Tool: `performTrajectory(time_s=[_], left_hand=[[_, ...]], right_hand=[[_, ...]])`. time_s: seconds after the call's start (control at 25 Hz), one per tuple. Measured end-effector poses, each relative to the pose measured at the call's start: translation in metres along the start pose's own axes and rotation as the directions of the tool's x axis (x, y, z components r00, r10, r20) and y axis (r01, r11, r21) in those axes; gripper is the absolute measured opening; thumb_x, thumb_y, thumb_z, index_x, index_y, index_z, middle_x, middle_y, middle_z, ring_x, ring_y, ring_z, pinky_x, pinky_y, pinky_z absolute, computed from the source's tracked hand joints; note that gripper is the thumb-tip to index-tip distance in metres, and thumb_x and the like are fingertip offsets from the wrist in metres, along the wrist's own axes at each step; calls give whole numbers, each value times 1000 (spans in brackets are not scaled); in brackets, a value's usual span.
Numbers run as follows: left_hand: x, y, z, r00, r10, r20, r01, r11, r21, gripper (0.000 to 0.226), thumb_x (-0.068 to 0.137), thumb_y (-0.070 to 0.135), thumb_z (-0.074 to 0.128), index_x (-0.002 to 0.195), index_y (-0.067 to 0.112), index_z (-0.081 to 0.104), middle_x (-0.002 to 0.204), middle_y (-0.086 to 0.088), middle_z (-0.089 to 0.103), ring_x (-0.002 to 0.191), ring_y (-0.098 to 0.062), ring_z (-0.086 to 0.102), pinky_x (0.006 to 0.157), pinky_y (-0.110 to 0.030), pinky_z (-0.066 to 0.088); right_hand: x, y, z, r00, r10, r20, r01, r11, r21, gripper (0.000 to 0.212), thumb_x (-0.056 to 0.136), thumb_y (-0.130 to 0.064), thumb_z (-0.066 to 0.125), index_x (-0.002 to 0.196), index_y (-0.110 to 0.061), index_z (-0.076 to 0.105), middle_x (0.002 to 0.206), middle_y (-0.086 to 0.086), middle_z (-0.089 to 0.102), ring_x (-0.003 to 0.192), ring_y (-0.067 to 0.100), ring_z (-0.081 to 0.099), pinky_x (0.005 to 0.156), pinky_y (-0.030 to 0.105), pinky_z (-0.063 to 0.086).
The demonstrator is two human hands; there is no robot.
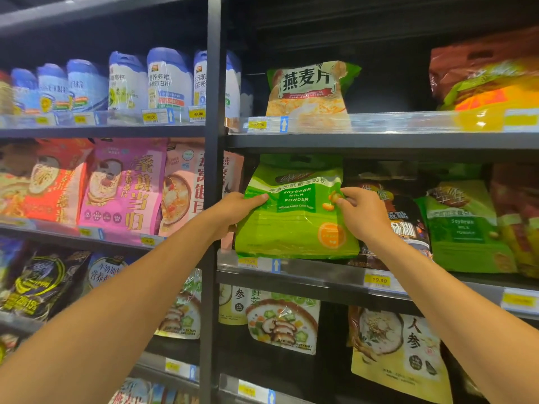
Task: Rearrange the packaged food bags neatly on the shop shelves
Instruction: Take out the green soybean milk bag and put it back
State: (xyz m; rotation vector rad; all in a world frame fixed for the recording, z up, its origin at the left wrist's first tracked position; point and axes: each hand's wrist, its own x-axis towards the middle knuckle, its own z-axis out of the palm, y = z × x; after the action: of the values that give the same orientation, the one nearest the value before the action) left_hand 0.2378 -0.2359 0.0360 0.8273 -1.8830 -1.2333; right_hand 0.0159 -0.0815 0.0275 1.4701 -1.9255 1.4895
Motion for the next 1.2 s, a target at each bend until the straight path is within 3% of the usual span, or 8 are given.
performTrajectory(time_s=[0.08, 0.24, 0.32, 0.48, 0.6, 0.84, 1.0, 1.2], left_hand=[[-12, 0, 3, 999, -9, 46, 14, 993, -116, 44, 96, 46, 70, 123, 12, 70, 111, -9, 80, 106, -26, 76, 103, -48, 57], [-43, 4, 11, 991, 10, 135, 46, 912, -408, 27, 101, 35, 65, 117, 16, 74, 99, -8, 82, 85, -22, 80, 78, -40, 65], [-59, -2, 12, 987, 13, 161, 66, 877, -476, 29, 100, 36, 66, 122, 18, 73, 107, -9, 82, 91, -26, 80, 82, -44, 63], [-96, -25, 9, 972, 11, 233, 119, 837, -534, 42, 96, 36, 71, 134, 19, 67, 123, -13, 76, 111, -31, 75, 92, -51, 61], [-127, -48, 15, 983, 47, 176, 64, 815, -576, 43, 97, 25, 70, 139, 18, 64, 122, -13, 77, 106, -30, 77, 85, -47, 64], [-207, -101, 34, 995, 79, 52, -26, 755, -655, 43, 96, 8, 68, 138, 19, 61, 118, -12, 78, 96, -29, 79, 73, -43, 64], [-263, -127, 51, 998, 59, 29, -26, 759, -651, 35, 94, 7, 69, 125, 22, 65, 119, -13, 78, 95, -28, 78, 77, -45, 64], [-325, -160, 71, 999, -5, 36, 27, 750, -661, 40, 94, 6, 68, 129, 25, 64, 116, -8, 79, 99, -28, 77, 81, -49, 65]], right_hand=[[-11, -7, -4, 998, 57, -37, -52, 993, 108, 22, 104, -26, 58, 115, -17, 75, 97, -5, 73, 97, 18, 67, 86, 41, 54], [-31, -23, -14, 988, 150, -43, -127, 934, 333, 14, 103, -22, 60, 109, -26, 72, 96, -12, 72, 99, 14, 70, 94, 45, 57], [-47, -28, -18, 984, 173, -36, -147, 913, 380, 18, 103, -21, 61, 117, -19, 72, 104, -6, 74, 103, 15, 70, 97, 48, 57], [-97, -40, -31, 981, 189, -32, -154, 876, 457, 30, 103, -17, 60, 132, -13, 64, 110, 1, 76, 95, 10, 73, 94, 45, 58], [-145, -44, -38, 983, 185, -7, -153, 836, 527, 22, 105, -13, 57, 125, -19, 62, 93, -8, 76, 80, -2, 74, 75, 28, 60], [-240, -31, -46, 962, 267, 55, -253, 802, 540, 26, 103, -24, 60, 128, -17, 63, 109, -8, 75, 94, -6, 70, 89, 23, 55], [-307, -32, -56, 897, 360, 255, -441, 752, 490, 46, 83, -54, 68, 121, -30, 67, 119, -3, 75, 109, 11, 71, 84, 30, 60], [-377, -29, -69, 787, 448, 425, -616, 613, 494, 27, 83, -30, 76, 104, -18, 64, 97, -5, 78, 89, 10, 77, 79, 36, 65]])
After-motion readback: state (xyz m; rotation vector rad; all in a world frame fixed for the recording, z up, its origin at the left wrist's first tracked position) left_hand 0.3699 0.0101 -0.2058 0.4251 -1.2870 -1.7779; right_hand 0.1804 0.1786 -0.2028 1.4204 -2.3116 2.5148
